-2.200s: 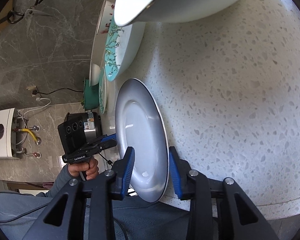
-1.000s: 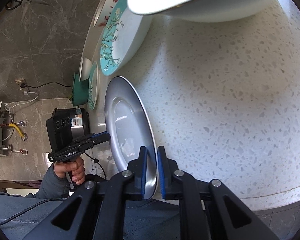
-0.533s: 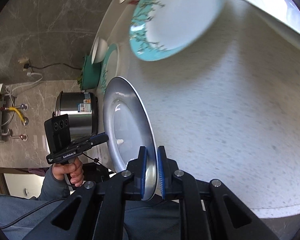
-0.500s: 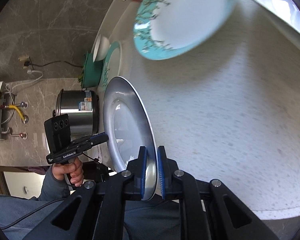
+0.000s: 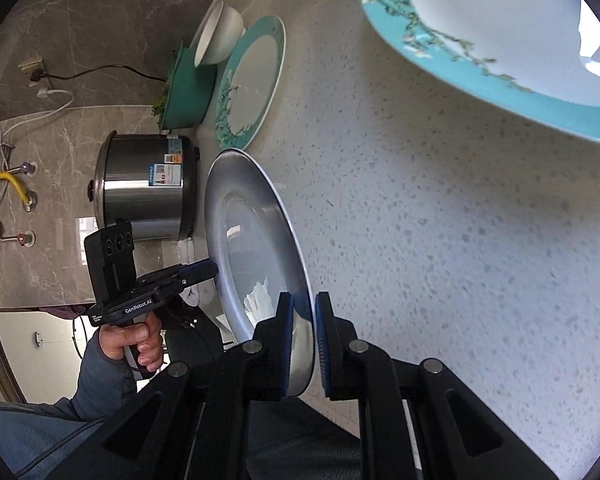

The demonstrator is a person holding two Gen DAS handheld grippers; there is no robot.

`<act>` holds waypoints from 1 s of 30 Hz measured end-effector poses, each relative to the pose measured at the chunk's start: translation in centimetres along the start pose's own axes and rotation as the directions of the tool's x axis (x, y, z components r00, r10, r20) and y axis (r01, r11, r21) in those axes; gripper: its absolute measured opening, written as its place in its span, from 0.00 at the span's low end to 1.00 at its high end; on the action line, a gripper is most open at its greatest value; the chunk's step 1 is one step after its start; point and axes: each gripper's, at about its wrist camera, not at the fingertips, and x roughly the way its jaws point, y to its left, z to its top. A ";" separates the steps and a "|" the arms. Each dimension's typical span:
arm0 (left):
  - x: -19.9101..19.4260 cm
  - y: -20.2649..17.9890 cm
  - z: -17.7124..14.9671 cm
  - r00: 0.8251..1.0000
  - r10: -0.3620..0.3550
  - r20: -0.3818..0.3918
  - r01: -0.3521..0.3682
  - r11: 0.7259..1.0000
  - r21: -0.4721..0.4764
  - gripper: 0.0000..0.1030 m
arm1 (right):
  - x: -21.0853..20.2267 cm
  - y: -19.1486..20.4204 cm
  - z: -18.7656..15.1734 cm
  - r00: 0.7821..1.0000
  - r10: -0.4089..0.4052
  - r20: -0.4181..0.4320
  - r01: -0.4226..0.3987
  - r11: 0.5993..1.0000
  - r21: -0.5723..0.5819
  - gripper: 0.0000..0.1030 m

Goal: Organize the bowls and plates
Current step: 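Lift the grey-rimmed plate with both grippers and carry it toward the teal plates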

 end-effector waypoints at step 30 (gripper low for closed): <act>2.3 1.5 1.1 0.997 0.061 0.036 -0.062 0.998 0.021 0.38 | 2.3 1.4 0.1 0.990 -0.130 0.055 0.131 0.991 -0.024 0.49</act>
